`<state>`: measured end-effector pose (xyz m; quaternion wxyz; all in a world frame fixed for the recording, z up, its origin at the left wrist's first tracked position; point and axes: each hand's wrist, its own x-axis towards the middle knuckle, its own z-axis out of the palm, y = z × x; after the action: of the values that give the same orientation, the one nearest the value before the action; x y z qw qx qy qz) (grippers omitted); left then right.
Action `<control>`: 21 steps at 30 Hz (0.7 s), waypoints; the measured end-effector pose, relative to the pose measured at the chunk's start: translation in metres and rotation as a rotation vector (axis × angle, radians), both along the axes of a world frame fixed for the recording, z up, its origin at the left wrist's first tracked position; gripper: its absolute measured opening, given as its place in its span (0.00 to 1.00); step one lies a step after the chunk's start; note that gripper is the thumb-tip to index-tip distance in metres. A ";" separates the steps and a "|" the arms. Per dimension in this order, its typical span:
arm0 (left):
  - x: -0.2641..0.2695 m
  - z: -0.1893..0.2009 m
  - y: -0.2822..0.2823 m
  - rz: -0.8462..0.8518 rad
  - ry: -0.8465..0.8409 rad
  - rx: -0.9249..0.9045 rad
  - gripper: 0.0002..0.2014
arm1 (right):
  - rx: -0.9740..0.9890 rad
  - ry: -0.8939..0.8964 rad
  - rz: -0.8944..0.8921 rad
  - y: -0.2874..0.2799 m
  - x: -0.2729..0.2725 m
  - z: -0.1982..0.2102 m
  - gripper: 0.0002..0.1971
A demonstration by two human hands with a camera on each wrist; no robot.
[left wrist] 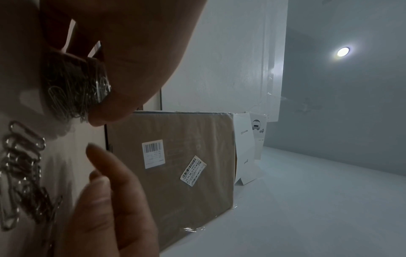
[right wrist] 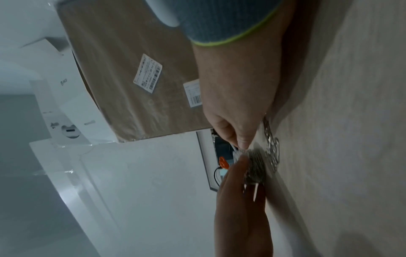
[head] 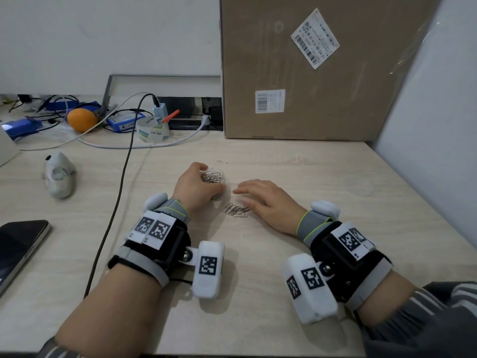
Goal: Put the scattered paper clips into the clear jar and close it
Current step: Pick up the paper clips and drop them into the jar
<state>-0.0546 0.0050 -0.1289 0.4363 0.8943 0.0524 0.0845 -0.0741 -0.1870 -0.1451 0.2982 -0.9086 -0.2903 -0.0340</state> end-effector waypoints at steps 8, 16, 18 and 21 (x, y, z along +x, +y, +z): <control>0.000 0.000 -0.002 -0.005 -0.012 -0.012 0.30 | -0.195 0.036 0.103 0.012 -0.004 -0.002 0.24; -0.002 0.001 -0.003 -0.017 -0.008 -0.011 0.31 | -0.035 -0.042 0.133 0.013 -0.005 0.003 0.06; -0.003 0.001 -0.004 -0.019 -0.008 -0.006 0.31 | -0.038 -0.045 0.113 0.014 -0.006 0.005 0.04; -0.003 0.002 -0.004 -0.022 -0.009 -0.007 0.31 | -0.077 -0.045 0.094 0.014 -0.006 0.006 0.04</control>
<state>-0.0580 0.0009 -0.1273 0.4406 0.8929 0.0411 0.0838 -0.0801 -0.1727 -0.1395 0.2577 -0.9038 -0.3405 -0.0293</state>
